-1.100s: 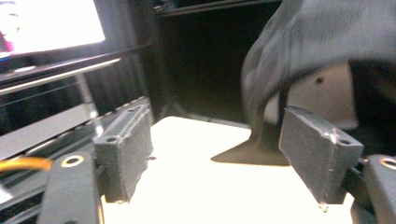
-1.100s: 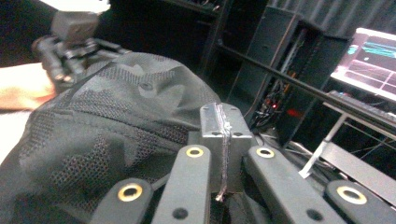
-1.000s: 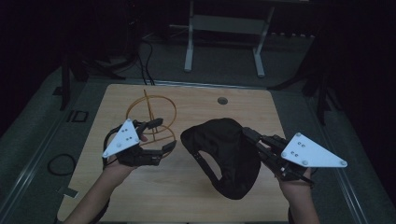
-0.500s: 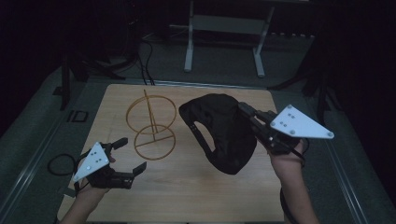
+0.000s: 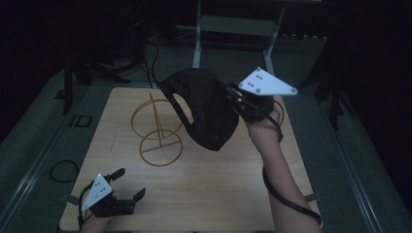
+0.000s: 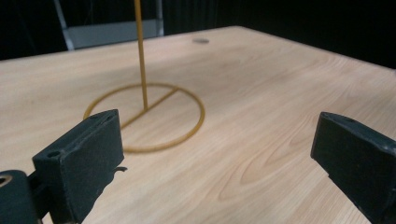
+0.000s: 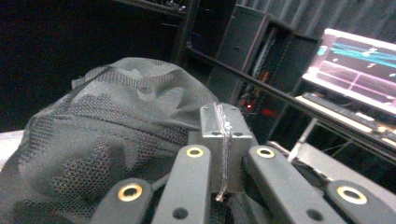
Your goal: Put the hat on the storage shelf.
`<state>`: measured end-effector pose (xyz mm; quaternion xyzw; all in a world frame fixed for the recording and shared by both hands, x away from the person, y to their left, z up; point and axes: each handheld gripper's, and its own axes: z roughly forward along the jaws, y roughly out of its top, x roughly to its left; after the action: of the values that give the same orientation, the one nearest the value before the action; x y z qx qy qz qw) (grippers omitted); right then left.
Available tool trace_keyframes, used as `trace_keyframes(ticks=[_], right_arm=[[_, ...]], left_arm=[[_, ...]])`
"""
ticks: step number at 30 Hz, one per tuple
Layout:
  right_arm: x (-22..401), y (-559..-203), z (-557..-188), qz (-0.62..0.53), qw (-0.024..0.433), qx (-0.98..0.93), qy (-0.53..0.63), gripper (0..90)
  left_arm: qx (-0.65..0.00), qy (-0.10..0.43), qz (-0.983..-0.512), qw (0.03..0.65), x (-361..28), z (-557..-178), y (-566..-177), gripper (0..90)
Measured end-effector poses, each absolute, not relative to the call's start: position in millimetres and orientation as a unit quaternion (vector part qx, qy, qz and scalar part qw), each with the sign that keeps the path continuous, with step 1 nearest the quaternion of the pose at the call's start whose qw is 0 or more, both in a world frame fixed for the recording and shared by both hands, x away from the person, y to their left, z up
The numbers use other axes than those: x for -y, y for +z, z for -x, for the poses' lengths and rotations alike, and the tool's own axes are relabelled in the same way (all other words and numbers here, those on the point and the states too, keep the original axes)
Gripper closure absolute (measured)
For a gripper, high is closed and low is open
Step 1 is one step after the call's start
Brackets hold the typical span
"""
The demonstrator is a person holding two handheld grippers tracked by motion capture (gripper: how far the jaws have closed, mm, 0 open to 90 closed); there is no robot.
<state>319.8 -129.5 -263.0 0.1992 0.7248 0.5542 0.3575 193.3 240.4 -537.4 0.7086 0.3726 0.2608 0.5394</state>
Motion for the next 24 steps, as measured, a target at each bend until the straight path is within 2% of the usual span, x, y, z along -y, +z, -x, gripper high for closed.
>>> trace_keyframes(ticks=[9,12,24], right_arm=[[70.3,-265.9,-347.1,-0.195,0.334,-0.748,0.539,90.0],[59.9,-269.4,-350.3,-0.194,0.328,-0.754,0.535,90.0],[17.3,-298.9,-359.7,-0.18,0.29,-0.792,0.506,89.9]], left_arm=[[-0.387,0.289,-0.691,0.537,-247.6,-191.9,-540.5,2.9],[-0.389,0.307,-0.697,0.518,-250.0,-192.9,-541.7,3.0],[-0.403,0.299,-0.686,0.527,-260.3,-195.6,-544.9,3.0]])
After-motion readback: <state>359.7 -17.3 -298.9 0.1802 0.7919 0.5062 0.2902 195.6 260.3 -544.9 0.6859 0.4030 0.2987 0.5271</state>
